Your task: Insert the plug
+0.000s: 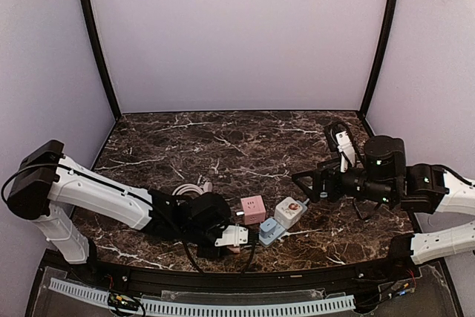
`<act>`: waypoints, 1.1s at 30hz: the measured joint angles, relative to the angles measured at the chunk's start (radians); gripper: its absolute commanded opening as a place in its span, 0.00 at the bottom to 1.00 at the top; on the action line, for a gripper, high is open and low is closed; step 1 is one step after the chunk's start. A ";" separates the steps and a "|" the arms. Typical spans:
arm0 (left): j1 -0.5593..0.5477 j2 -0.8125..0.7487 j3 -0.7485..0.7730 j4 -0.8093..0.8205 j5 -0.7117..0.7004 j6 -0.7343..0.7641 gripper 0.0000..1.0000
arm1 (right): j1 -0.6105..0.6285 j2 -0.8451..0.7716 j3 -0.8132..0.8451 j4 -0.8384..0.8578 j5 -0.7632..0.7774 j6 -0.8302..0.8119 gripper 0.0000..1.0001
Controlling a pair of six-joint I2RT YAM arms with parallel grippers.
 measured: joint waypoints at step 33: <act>0.055 -0.341 -0.340 0.759 -0.214 -0.007 0.02 | 0.002 0.505 0.243 0.168 -0.435 0.222 0.84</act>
